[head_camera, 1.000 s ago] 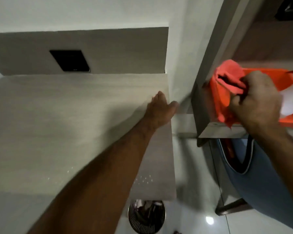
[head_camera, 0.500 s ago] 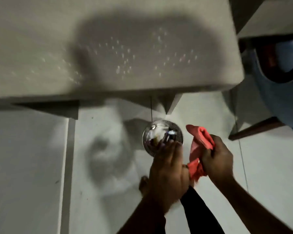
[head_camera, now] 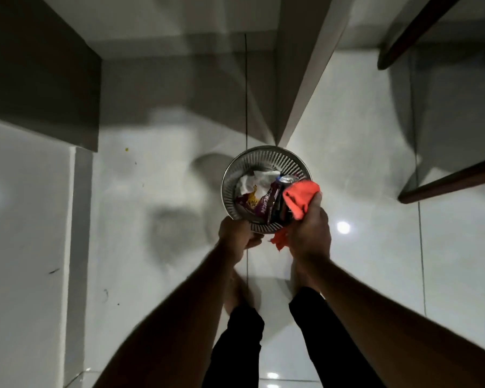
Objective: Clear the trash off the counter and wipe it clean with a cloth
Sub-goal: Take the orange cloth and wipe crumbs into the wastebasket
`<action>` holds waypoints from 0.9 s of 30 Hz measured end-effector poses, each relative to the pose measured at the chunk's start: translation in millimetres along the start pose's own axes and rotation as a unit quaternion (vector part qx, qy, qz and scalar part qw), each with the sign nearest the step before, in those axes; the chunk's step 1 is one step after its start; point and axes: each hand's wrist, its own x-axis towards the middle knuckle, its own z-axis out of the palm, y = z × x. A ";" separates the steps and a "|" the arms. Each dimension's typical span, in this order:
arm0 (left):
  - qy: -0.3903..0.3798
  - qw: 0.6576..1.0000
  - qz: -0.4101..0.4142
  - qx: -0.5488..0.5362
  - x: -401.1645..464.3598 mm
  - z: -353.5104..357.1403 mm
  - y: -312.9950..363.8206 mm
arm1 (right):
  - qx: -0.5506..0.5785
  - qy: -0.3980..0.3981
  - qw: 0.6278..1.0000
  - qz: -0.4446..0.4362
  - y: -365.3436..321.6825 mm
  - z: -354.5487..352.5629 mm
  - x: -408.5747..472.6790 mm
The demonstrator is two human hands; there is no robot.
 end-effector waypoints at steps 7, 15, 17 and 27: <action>0.026 0.999 0.038 -0.008 -73.7 2.2 17.3 | 0.032 0.054 0.996 0.055 -22.1 -38.8 -24.4; 0.059 0.994 0.045 -0.082 -265.0 -53.3 47.9 | 0.124 0.005 0.991 -0.048 -96.8 -194.7 -123.4; 0.047 0.992 0.041 -0.112 -311.4 -60.7 67.7 | 0.115 0.015 0.990 -0.084 -128.0 -248.1 -146.7; 0.036 0.991 0.106 -0.072 -424.1 -79.3 122.2 | 0.055 0.175 0.958 -0.223 -301.7 -421.9 -141.9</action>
